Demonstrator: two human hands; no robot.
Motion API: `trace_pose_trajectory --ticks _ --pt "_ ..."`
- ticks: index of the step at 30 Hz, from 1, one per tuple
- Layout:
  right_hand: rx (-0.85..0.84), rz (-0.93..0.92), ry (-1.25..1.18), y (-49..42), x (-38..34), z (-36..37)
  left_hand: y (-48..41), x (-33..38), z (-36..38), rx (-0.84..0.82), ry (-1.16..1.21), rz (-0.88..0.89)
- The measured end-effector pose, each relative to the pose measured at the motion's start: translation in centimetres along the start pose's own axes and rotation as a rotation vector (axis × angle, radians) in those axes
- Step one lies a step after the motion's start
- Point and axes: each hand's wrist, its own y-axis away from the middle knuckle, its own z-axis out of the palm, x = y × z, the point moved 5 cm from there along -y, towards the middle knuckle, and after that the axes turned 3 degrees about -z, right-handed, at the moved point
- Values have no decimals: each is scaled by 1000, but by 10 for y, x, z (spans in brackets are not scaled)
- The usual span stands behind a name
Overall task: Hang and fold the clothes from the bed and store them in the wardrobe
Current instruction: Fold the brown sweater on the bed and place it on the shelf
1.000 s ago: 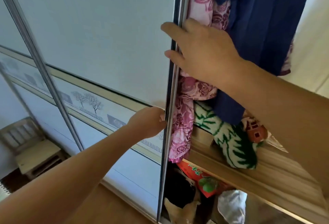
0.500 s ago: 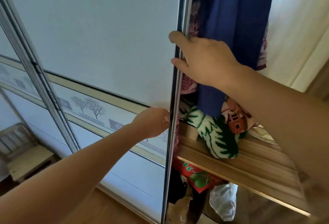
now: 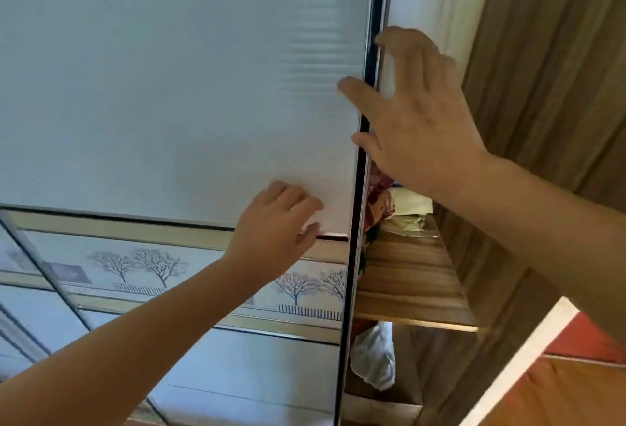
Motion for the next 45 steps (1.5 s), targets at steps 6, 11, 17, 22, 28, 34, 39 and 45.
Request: trace_pose_trajectory --ticks 6,11,17,22,28,34,39,45 --pt "-190 -36 196 54 28 11 -24 1 10 90 -357 143" --pt "-220 34 252 90 63 13 -44 34 34 113 -387 284" --pt "-309 91 339 126 97 11 -64 80 56 163 -371 344" --pt "-354 128 370 146 118 6 -76 111 64 186 -346 361" --pt "-396 159 397 165 135 2 -86 137 72 193 -327 370" --pt "-404 179 408 176 150 1 -91 154 78 189 -288 385" --pt "-405 192 386 179 155 1 -92 158 78 157 -250 388" --pt "-424 248 283 176 145 0 -86 153 66 81 -176 427"
